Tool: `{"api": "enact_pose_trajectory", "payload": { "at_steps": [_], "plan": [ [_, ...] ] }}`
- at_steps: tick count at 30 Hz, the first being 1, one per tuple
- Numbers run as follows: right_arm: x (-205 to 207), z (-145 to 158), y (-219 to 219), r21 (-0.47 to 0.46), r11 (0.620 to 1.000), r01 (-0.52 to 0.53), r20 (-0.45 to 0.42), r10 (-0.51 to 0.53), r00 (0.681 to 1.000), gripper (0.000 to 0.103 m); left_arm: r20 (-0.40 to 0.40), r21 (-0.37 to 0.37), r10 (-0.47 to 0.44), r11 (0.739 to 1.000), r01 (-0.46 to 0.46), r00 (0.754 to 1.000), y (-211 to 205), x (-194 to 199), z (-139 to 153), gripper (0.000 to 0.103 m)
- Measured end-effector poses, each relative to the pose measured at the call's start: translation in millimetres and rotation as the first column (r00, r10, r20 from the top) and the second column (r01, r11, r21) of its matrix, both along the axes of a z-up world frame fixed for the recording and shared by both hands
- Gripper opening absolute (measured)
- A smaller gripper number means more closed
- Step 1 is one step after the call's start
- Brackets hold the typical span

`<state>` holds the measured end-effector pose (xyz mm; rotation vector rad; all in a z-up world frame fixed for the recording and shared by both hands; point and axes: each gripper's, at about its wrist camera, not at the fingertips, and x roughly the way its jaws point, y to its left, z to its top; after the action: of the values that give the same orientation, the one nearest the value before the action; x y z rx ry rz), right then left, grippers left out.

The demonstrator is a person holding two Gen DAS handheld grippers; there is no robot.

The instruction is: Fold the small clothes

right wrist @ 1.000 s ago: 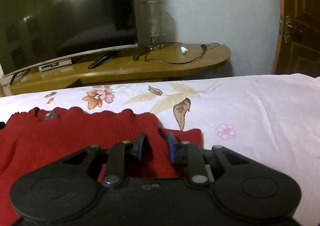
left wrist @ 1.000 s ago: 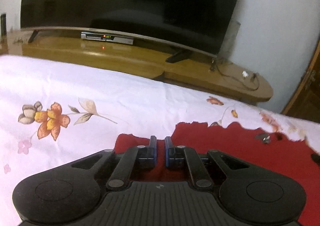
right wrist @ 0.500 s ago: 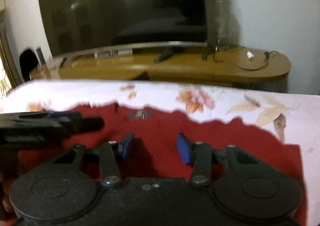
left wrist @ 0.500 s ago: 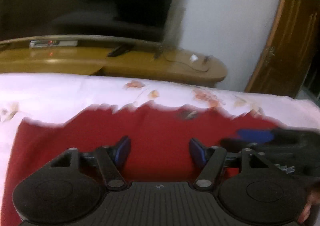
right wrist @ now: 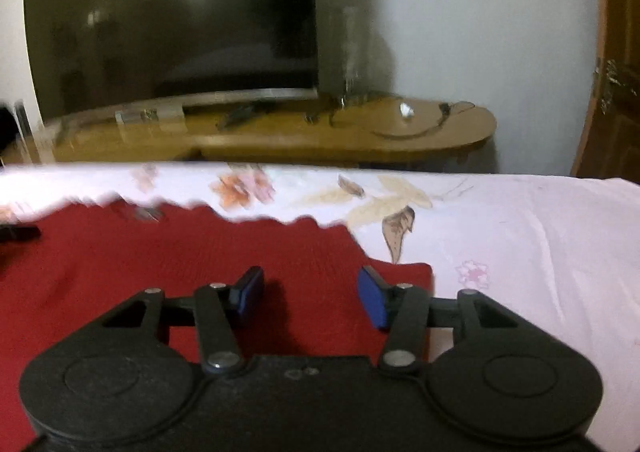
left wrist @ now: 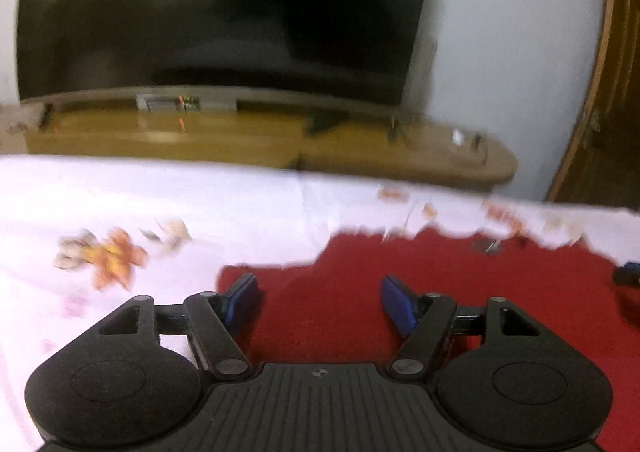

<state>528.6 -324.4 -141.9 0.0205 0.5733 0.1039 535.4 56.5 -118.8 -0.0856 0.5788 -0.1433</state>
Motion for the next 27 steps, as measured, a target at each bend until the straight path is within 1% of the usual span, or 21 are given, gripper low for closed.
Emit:
{"api": "enact_pose_trajectory", "payload": {
  "at_steps": [1, 2, 3, 5, 7, 9, 10, 12, 13, 15, 16, 18, 19, 21, 22, 23, 24, 25, 27],
  "plan": [
    [-15.4, 8.2, 4.6, 0.019, 0.999, -0.028, 0.036, 0.028, 0.999, 0.055, 0.037, -0.002, -0.026, 1.0, 0.026, 0.999, -5.3, -13.5, 7.7, 0.069],
    [-29.8, 13.9, 13.9, 0.019, 0.998, -0.063, 0.068, 0.062, 0.996, 0.06, 0.056, -0.022, -0.061, 0.998, 0.063, 0.997, -16.0, -22.0, 13.0, 0.069],
    [-36.4, 15.2, 22.8, 0.018, 0.995, -0.095, 0.078, 0.093, 0.993, 0.061, 0.051, -0.037, -0.085, 0.996, 0.087, 0.995, -26.5, -25.3, 14.5, 0.069],
    [-41.9, 12.5, 52.4, 0.014, 0.983, -0.185, 0.063, 0.183, 0.981, 0.061, 0.013, -0.046, -0.141, 0.989, 0.142, 0.99, -57.7, -28.9, 10.3, 0.069],
    [-41.7, 5.5, 75.6, -0.013, 0.974, -0.228, 0.033, 0.228, 0.973, 0.06, -0.016, -0.018, -0.175, 0.985, 0.174, 0.984, -79.8, -32.4, 0.4, 0.069],
    [-35.4, -6.4, 88.4, -0.044, 0.973, -0.228, -0.036, 0.227, 0.973, 0.059, -0.074, 0.039, -0.169, 0.984, 0.173, 0.983, -84.8, -32.4, -16.6, 0.069],
    [-34.2, -11.3, 87.1, -0.061, 0.974, -0.219, -0.057, 0.216, 0.975, 0.059, -0.049, 0.056, -0.183, 0.981, 0.185, 0.982, -79.8, -36.7, -19.5, 0.069],
    [-39.0, -15.3, 68.6, -0.096, 0.974, -0.203, -0.053, 0.199, 0.979, 0.059, -0.047, 0.089, -0.182, 0.978, 0.186, 0.982, -60.4, -45.7, -16.8, 0.069],
    [-42.4, -13.7, 56.1, -0.112, 0.978, -0.176, -0.054, 0.171, 0.984, 0.059, -0.045, 0.101, -0.17, 0.98, 0.174, 0.984, -46.9, -49.4, -15.7, 0.069],
    [-53.7, -9.5, 17.4, -0.113, 0.988, -0.107, -0.049, 0.102, 0.994, 0.058, -0.033, 0.097, -0.167, 0.981, 0.17, 0.985, -20.1, -56.1, -16.2, 0.069],
    [-60.7, -8.4, 0.1, -0.104, 0.99, -0.091, -0.049, 0.087, 0.995, 0.058, -0.034, 0.114, -0.152, 0.981, 0.155, 0.988, -12.9, -55.2, -17.8, 0.069],
    [-68.0, -9.9, -23.8, -0.101, 0.994, -0.048, -0.062, 0.042, 0.997, 0.058, -0.037, 0.081, -0.145, 0.986, 0.148, 0.989, -7.1, -53.3, -17.8, 0.069],
    [-70.2, -10.6, -27.5, -0.077, 0.996, -0.045, -0.067, 0.04, 0.997, 0.058, -0.04, 0.079, -0.128, 0.988, 0.131, 0.991, -10.9, -50.5, -16.7, 0.07],
    [-69.3, -4.6, -20.4, -0.068, 0.998, -0.014, -0.057, 0.01, 0.998, 0.058, -0.034, 0.072, -0.095, 0.993, 0.098, 0.995, -21.8, -53.6, -5.7, 0.07],
    [-72.5, 0.0, -11.4, -0.061, 0.998, -0.007, -0.039, 0.005, 0.999, 0.058, 0.001, 0.057, -0.115, 0.992, 0.115, 0.993, -28.0, -62.9, 1.9, 0.07],
    [-80.0, 8.3, -0.4, -0.038, 0.999, -0.023, -0.009, 0.023, 1.0, 0.059, 0.033, 0.042, -0.135, 0.99, 0.133, 0.99, -35.0, -71.9, 8.3, 0.07],
    [-86.2, 12.9, 9.2, -0.019, 0.999, -0.043, 0.013, 0.043, 0.999, 0.059, 0.041, 0.026, -0.15, 0.988, 0.149, 0.988, -44.0, -79.6, 12.4, 0.07],
    [-93.6, 15.5, 22.6, -0.007, 0.997, -0.072, 0.027, 0.072, 0.997, 0.059, 0.036, 0.017, -0.169, 0.985, 0.169, 0.985, -54.0, -86.5, 13.1, 0.07],
    [-105.6, 13.9, 48.9, 0.001, 0.99, -0.14, 0.017, 0.14, 0.99, 0.059, 0.014, 0.031, -0.193, 0.981, 0.192, 0.981, -73.4, -97.3, 6.8, 0.07]
  ]
}}
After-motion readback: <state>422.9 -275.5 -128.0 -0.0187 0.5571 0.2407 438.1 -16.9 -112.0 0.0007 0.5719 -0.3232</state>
